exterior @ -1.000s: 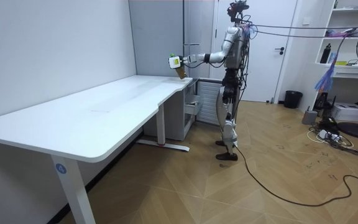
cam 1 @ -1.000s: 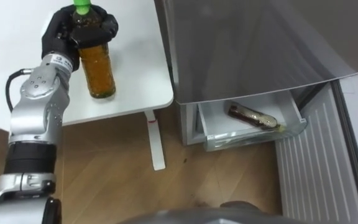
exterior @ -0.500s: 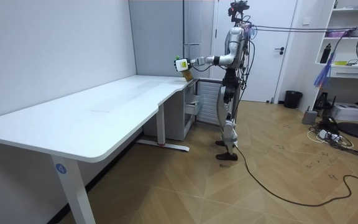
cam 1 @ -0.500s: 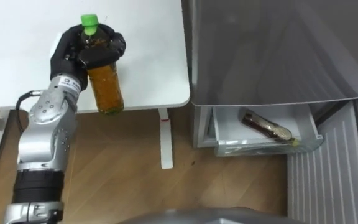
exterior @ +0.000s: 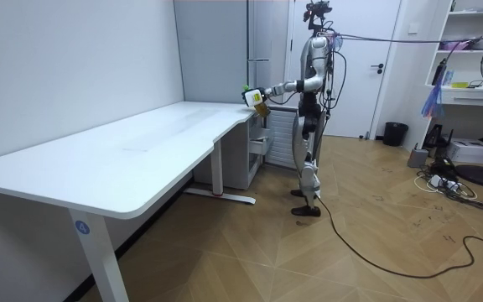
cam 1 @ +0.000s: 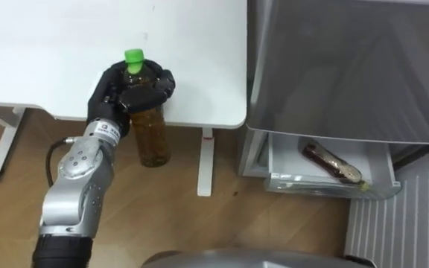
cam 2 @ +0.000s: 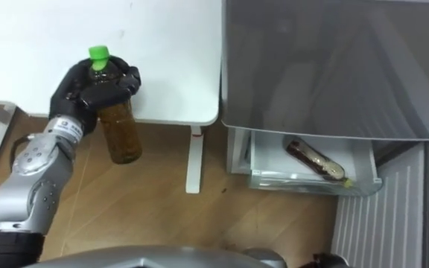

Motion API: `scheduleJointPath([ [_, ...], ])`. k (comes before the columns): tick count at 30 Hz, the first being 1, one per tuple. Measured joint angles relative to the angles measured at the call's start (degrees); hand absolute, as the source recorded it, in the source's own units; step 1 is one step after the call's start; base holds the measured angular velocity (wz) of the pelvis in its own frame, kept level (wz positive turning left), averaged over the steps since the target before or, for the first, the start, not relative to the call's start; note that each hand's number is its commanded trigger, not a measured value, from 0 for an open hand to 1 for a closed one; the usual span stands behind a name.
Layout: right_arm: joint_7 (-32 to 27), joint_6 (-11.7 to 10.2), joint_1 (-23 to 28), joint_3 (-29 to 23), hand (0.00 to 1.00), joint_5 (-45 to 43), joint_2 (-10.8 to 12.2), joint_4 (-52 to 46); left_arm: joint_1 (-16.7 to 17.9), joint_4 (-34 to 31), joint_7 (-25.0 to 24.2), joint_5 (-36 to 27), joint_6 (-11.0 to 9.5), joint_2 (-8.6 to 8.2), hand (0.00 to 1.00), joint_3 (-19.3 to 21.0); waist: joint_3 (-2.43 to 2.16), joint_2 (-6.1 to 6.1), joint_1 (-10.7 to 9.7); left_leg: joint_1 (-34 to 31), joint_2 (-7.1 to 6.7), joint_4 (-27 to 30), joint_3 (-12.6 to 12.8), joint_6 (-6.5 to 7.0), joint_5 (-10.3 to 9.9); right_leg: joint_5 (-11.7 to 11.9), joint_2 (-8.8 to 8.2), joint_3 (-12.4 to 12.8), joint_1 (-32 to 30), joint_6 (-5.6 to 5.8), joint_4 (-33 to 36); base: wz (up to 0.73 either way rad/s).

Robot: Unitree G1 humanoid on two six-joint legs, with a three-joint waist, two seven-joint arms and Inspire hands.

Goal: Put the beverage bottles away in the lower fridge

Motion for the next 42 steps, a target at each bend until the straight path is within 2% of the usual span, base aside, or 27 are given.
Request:
scheduleJointPath([
  [5,0.73,0.04,-0.34,1.25,0.00,0.73,-0.21,0.03,2.17,0.00,-1.27,-0.02,0.00,-0.06,1.00,-2.69,-0.01,-0.32,0.43,-0.35,0.00,0.14,-0.41,0.00,0.00,-0.01,0.01,-0.39,-0.07,0.01,0.04,0.03],
  [8,1.58,0.11,-0.36,2.55,0.00,1.21,-0.21,0.02,2.27,-0.01,-2.18,-1.23,0.00,-0.16,1.00,-3.69,0.07,-0.73,1.42,-0.70,-0.03,0.60,-0.45,-0.01,0.00,0.00,-0.01,-0.48,-0.05,0.00,0.02,0.01],
  [14,1.85,0.15,-0.57,3.78,0.00,1.18,-0.43,0.07,2.27,-0.03,-2.67,-2.21,-0.01,-0.46,1.00,-4.07,0.03,-0.81,2.78,-0.88,-0.10,1.04,-0.91,-0.01,0.00,-0.01,-0.01,-0.84,0.22,-0.02,0.05,0.05],
  [20,2.05,0.08,-1.56,4.98,0.00,1.17,-0.72,-0.01,2.84,-0.02,-3.37,-2.08,-0.06,-0.40,1.00,-6.14,0.04,-0.79,3.05,-1.13,-0.40,1.42,-1.81,0.00,0.00,-0.10,-0.37,-2.21,0.87,0.00,0.04,0.10],
  [25,1.73,-0.07,-2.28,5.17,0.00,1.15,-0.76,-0.28,3.93,-0.01,-3.45,-1.92,-0.18,-0.67,1.00,-6.22,0.09,-0.86,3.20,-1.31,-0.53,1.82,-2.35,0.00,0.00,-0.15,-0.52,-2.98,0.95,0.03,0.06,0.08],
  [28,1.65,-0.08,-2.32,5.18,0.00,1.16,-0.86,-2.34,4.36,0.21,-3.39,-1.91,-0.23,-0.73,1.00,-6.21,0.38,-1.25,3.22,-1.63,-0.60,1.96,-2.51,0.00,0.00,-0.26,-0.59,-3.15,0.95,0.04,0.10,0.02],
  [31,1.77,-1.08,-3.53,5.16,0.00,3.13,-0.56,-3.69,4.39,0.22,-3.39,-1.91,-0.24,-0.79,1.00,-6.23,0.55,-1.61,3.14,-1.68,-0.68,1.96,-2.60,0.00,0.00,-0.28,-0.60,-3.19,0.99,0.07,0.03,0.00],
  [35,3.24,-4.06,-4.90,5.27,0.00,6.29,0.95,-4.78,4.40,0.22,-3.43,-1.93,-0.77,-1.22,1.00,-6.26,0.50,-1.61,3.09,-1.61,-0.85,1.97,-2.98,0.01,0.00,-0.37,-0.69,-3.31,1.17,0.22,0.00,0.05],
  [38,4.35,-4.16,-5.51,5.40,0.00,7.31,2.18,-4.84,5.38,0.44,-3.47,-1.23,-2.05,-0.79,1.00,-6.61,0.40,-1.43,3.09,-1.59,-0.85,2.02,-3.14,0.01,0.00,-0.37,-0.72,-3.82,1.36,0.22,0.01,0.06],
  [42,5.10,-4.18,-5.67,5.56,0.00,8.19,2.79,-4.91,5.72,2.67,-4.33,-0.90,-2.05,-0.77,1.00,-7.48,0.39,-1.16,2.93,-1.45,-0.87,2.02,-3.20,0.01,0.00,-0.40,-0.85,-4.55,1.66,0.27,0.01,0.08],
])
